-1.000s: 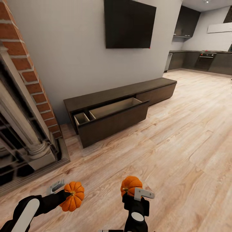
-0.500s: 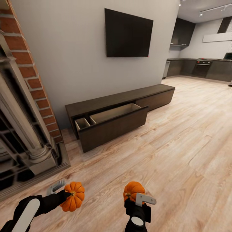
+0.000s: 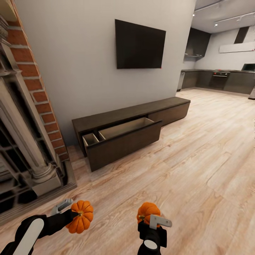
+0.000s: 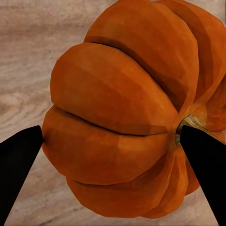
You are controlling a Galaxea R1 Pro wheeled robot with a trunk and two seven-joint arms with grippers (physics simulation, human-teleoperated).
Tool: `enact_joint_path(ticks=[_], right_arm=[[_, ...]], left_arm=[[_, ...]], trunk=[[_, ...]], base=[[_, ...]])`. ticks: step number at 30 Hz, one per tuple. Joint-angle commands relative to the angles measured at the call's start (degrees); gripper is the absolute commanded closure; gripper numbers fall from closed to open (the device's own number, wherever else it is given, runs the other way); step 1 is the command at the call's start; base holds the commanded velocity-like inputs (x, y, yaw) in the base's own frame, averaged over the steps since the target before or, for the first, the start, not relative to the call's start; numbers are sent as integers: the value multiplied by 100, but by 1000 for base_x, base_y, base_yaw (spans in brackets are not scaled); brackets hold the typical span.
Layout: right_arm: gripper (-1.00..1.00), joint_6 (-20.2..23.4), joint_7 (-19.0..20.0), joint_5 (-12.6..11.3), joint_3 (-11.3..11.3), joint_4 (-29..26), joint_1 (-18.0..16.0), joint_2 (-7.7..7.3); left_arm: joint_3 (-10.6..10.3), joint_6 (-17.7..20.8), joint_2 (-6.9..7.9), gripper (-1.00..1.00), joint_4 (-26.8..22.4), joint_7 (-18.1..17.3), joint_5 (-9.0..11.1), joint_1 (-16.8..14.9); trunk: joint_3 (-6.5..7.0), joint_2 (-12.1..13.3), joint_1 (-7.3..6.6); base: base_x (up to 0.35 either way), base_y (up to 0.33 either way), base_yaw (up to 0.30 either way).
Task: Place each of the two pumpkins and all three candles from the living room inside a cabinet in the living room (use any cabinet), then make sure every cabinet is closed, and position the cauldron so it is next to a table in the living room.
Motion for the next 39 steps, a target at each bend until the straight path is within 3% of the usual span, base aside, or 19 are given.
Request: enact_joint_path(ticks=[1,9,15,22,39], right_arm=[[100,2,1,1,0,20,0,2],[100,2,104,-1,-5,30,0,3],[100,2,115,-32,-19,42,0,3],[100,-1,485,-22,-59,479,0,55],[100,-7,583,-9,-63,552,0,65]], left_arm=[[-2,-2,-3,100,15,4,-1,0],[-157,-8,24,100,138,6,-37,0],[-166,-4,14,100,129,2,-42,1],[-167,-1,31,100,86,-16,-43,0],[-167,2,11,100,71,-4,-43,0]], trunk=[[13,2,-2],[115,12,-23],[191,20,-39],[125,20,-39],[341,43,-82]], base=[[0,0,-65],[0,0,-68],[0,0,-68],[0,0,-69],[0,0,-69]])
